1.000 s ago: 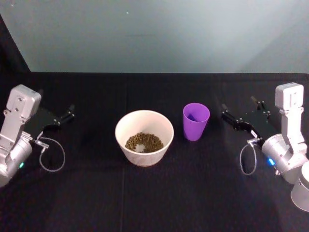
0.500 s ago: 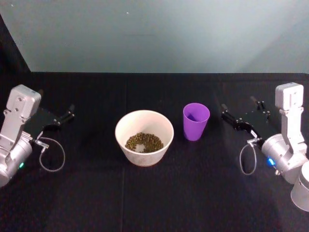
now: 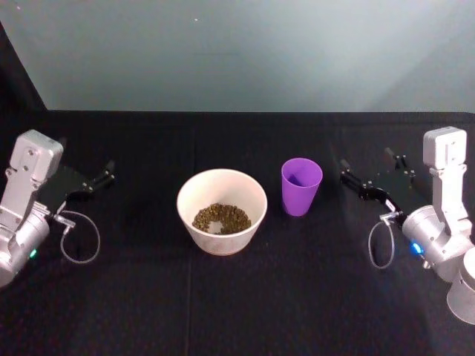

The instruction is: Pick up the cup and pour the mung beans from the cup into the bowl.

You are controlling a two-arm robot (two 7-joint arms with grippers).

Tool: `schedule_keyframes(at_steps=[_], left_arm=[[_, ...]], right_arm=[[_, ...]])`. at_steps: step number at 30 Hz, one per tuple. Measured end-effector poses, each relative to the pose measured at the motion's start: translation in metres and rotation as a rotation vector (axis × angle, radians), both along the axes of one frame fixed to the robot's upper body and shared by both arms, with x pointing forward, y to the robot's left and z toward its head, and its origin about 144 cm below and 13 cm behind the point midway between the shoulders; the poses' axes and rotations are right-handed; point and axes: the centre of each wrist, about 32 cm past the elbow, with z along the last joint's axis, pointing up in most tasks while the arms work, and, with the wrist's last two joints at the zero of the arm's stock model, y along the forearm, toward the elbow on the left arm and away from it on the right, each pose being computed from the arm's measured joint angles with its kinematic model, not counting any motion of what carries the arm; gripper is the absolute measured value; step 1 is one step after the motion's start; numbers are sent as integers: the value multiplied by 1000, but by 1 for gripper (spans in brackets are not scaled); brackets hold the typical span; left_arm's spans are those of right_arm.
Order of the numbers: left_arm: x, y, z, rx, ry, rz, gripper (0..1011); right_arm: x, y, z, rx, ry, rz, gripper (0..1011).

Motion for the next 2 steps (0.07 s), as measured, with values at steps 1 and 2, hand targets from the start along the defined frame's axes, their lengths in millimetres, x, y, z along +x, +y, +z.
schedule_keyframes(at_steps=[1, 2], left_arm=[[0, 0, 0, 0, 0, 0, 1000], [0, 0, 0, 0, 0, 0, 1000]], right_arm=[[0, 0, 0, 0, 0, 0, 1003], [0, 0, 0, 0, 0, 0, 1002]])
